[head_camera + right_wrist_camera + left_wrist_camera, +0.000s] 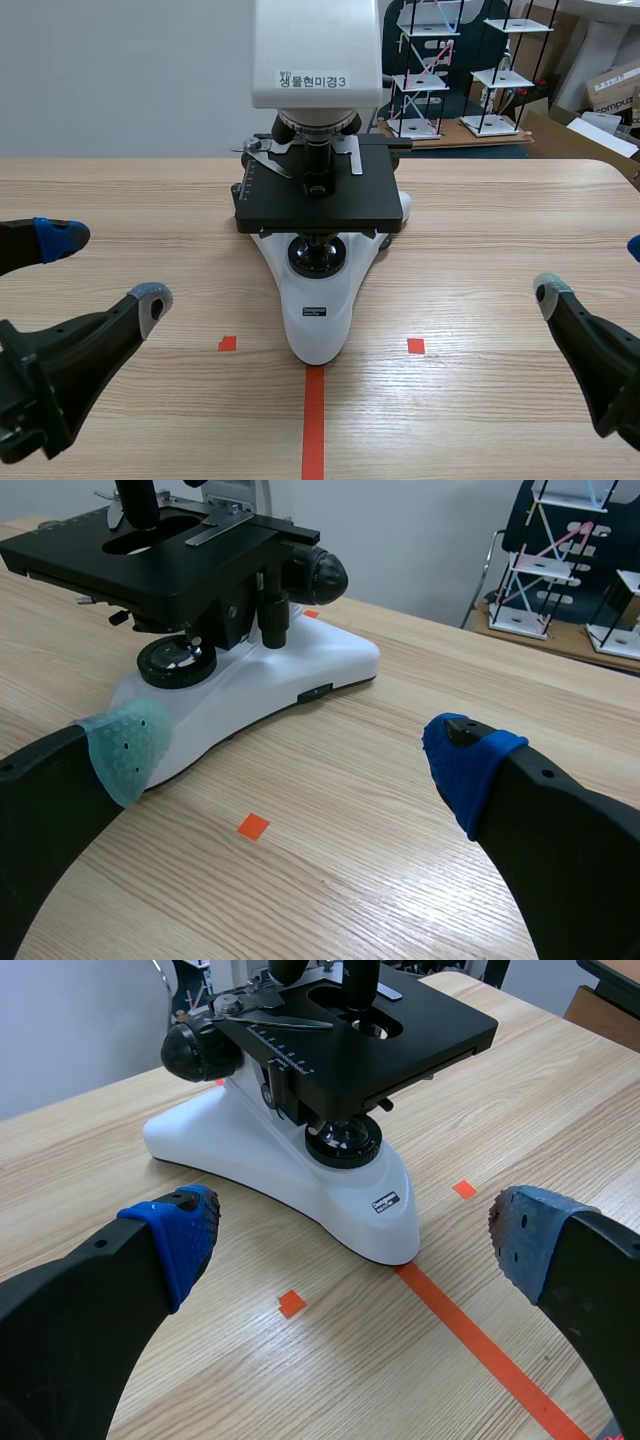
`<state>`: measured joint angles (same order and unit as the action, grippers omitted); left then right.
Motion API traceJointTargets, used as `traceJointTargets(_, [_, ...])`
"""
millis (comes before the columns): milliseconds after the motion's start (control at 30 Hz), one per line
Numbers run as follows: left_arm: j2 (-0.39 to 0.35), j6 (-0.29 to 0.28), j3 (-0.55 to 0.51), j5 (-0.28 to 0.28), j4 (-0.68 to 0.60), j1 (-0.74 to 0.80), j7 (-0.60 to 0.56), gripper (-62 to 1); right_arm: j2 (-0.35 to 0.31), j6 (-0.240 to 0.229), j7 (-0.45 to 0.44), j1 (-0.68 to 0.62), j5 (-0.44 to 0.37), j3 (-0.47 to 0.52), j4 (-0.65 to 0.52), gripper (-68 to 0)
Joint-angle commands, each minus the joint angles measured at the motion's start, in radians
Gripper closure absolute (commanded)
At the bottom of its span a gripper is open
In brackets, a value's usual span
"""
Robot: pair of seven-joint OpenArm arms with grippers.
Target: Return to the home posture
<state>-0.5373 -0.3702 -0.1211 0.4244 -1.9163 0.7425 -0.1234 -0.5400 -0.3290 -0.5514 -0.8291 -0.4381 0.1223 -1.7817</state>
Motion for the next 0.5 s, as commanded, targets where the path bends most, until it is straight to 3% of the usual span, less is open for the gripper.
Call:
traceJointTargets(0, [0.005,-0.002,-0.003,0.009,-0.011,0.005,-0.015,-56.6,-0.003,0.0,-0.014,0.006,-0.012,0.003,-0.019,-55.2])
traceJointTargets(467, [0.005,-0.002,-0.003,0.009,-0.011,0.005,-0.015,-56.6,-0.003,0.0,-0.019,0.006,-0.012,0.003,-0.021,-55.1])
